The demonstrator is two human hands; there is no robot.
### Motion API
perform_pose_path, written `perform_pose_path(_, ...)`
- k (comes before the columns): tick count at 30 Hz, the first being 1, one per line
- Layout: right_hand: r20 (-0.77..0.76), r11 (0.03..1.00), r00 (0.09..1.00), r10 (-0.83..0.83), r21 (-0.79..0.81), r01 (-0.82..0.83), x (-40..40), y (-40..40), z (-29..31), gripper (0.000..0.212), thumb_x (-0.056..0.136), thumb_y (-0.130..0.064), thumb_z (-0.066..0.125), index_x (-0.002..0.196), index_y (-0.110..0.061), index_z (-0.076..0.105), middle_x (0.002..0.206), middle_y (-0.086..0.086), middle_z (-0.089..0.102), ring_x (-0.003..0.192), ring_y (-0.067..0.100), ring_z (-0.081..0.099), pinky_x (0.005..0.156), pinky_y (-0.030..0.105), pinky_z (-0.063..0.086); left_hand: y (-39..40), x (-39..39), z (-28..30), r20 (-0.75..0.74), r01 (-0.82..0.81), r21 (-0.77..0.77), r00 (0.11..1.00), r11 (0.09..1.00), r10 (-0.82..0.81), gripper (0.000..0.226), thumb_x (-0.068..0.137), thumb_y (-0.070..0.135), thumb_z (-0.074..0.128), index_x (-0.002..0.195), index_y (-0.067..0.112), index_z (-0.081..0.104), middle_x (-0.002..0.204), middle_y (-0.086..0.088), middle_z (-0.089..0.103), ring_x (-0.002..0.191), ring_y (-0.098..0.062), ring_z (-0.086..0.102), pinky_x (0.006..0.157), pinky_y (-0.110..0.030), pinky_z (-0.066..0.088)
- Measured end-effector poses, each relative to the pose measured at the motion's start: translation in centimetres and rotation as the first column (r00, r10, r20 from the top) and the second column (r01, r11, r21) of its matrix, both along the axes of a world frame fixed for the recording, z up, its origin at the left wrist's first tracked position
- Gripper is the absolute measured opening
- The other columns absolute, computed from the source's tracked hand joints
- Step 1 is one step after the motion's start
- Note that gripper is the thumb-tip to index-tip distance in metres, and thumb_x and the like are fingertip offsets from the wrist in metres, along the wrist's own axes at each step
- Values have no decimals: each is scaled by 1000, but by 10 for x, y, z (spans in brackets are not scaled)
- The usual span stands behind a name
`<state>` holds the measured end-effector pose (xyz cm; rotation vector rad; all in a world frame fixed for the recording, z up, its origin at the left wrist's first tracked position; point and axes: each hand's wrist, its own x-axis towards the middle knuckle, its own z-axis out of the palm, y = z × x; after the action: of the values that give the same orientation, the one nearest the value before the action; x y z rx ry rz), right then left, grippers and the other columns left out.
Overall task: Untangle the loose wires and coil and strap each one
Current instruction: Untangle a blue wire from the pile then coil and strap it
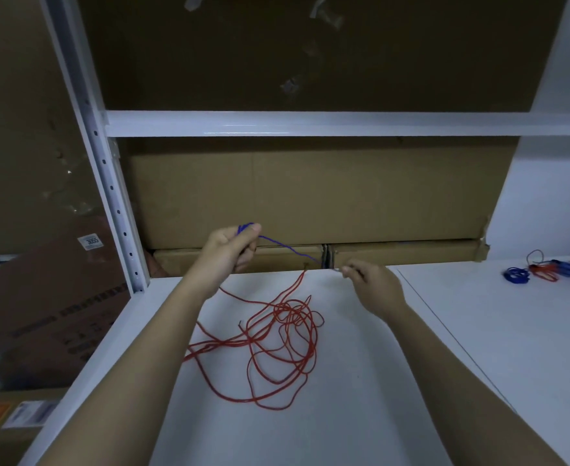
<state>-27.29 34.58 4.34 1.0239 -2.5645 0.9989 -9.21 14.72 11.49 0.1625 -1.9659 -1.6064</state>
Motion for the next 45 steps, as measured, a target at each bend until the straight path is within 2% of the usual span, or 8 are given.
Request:
perform_pose_path(5, -71, 954, 969, 235, 208, -216, 20, -13, -8, 21, 102, -19, 36, 83, -16, 45, 82, -1, 48, 78, 17, 42, 65, 29, 27, 11, -15, 11, -70, -85, 14, 994, 996, 85, 38, 101, 29, 46, 67, 12, 49, 43, 6, 37, 44, -10, 33, 44, -16, 30)
perform_pose_path(14, 36, 924, 958, 283, -280, -262, 42, 4, -5, 25, 100, -32, 39, 76, -30, 47, 58, -8, 40, 55, 6, 39, 54, 23, 29, 4, -34, 20, -33, -351, 112, 934, 930, 356, 36, 101, 31, 46, 70, 14, 55, 56, 2, 49, 41, -1, 44, 48, -17, 38)
perform_pose_path(21, 17, 985, 991, 129, -114, -126, 40, -6, 30, 77, 81, -10, 53, 151, -13, 20, 150, 8, 29, 139, 25, 20, 114, 37, 16, 38, -43, 7, 87, -173, -280, 975, 944, 204, 37, 99, 32, 50, 66, 14, 55, 42, 6, 49, 41, -7, 44, 49, -17, 37)
perform_pose_path(30, 257, 849, 845, 469, -396, -351, 59, -19, 33, 26, 102, -10, 37, 90, -12, 60, 63, -3, 45, 56, 5, 44, 63, 26, 41, 56, -40, 16, 125, -166, -536, 954, 828, 272, 42, 99, 37, 47, 67, 11, 55, 54, -3, 55, 46, -12, 49, 56, -27, 41)
perform_pose_path(35, 67, 965, 963, 263, -31, -261, 35, 11, 39, 27, 101, -28, 39, 79, -31, 52, 69, -10, 54, 64, 4, 51, 60, 31, 37, 57, -26, 11, 158, -291, -591, 873, 752, 462, 51, 101, 43, 40, 63, 9, 49, 54, -5, 51, 52, -23, 49, 60, -35, 42)
perform_pose_path(39, -155, 989, 988, 9, -147, -32, 19, 23, 58, 34, 100, -40, 37, 75, -19, 46, 65, 2, 55, 70, 33, 49, 56, 35, 34, 90, -10, 5, 399, 158, -279, 916, 947, -35, 52, 103, 43, 32, 64, 13, 48, 43, 3, 43, 41, -11, 38, 54, -25, 34)
perform_pose_path(43, -86, 983, 980, 178, 52, -174, 40, 19, 52, 27, 101, -35, 38, 88, -24, 59, 73, 2, 60, 69, 26, 51, 61, 31, 33, 116, -6, 17, -152, 329, 396, 944, 857, -292, 40, 103, 26, 31, 80, 5, 56, 55, -1, 57, 49, -11, 54, 52, -18, 44)
perform_pose_path(45, -65, 919, 934, 351, 215, -330, 62, 25, 32, 24, 101, -31, 38, 89, -26, 57, 76, -1, 61, 71, 20, 53, 64, 28, 32, 117, -11, 19, -246, 208, 353, 961, 912, -124, 34, 104, 13, 24, 98, 1, 55, 73, -4, 67, 65, -11, 64, 66, -19, 52)
